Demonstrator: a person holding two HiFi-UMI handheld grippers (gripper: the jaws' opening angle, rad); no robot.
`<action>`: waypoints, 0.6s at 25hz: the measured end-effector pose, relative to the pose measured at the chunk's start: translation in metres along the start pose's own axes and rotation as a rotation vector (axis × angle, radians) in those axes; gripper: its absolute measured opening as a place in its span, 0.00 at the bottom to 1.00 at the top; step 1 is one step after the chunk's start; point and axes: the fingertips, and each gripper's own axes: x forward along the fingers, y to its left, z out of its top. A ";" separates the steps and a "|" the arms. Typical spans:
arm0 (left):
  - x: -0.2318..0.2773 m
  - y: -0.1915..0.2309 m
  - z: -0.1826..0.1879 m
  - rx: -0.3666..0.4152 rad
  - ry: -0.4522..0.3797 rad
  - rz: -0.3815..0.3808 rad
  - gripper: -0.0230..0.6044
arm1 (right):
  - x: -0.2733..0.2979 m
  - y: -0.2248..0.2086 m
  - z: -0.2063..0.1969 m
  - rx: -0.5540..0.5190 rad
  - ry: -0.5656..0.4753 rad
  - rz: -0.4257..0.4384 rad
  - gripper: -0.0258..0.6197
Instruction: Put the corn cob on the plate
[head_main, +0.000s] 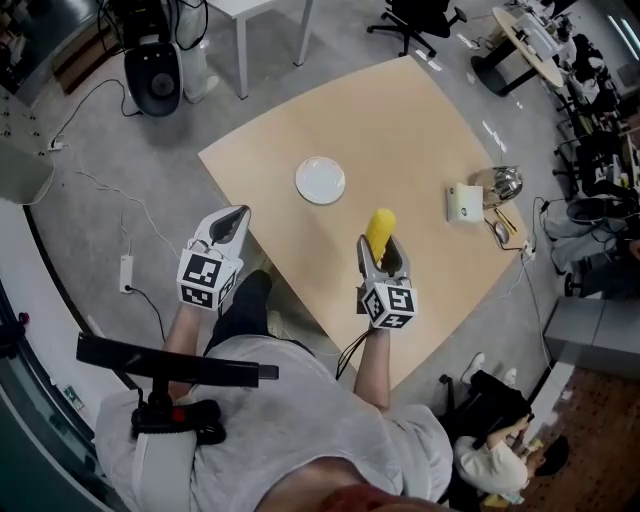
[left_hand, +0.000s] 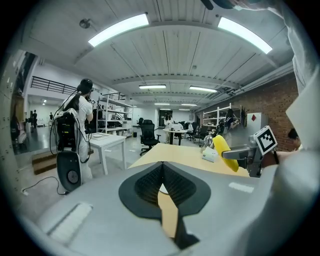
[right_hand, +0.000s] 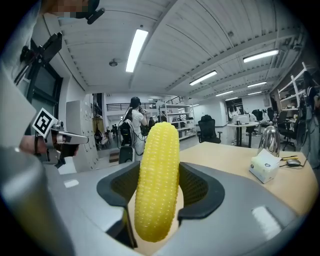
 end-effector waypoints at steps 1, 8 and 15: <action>0.000 0.000 -0.001 -0.002 0.005 0.000 0.07 | 0.001 0.000 -0.001 -0.001 0.005 0.000 0.43; 0.025 0.025 -0.016 -0.019 0.032 -0.008 0.07 | 0.039 -0.004 -0.016 0.006 0.044 0.000 0.43; 0.038 0.042 -0.024 -0.038 0.054 -0.011 0.07 | 0.069 -0.002 -0.030 -0.006 0.100 0.009 0.43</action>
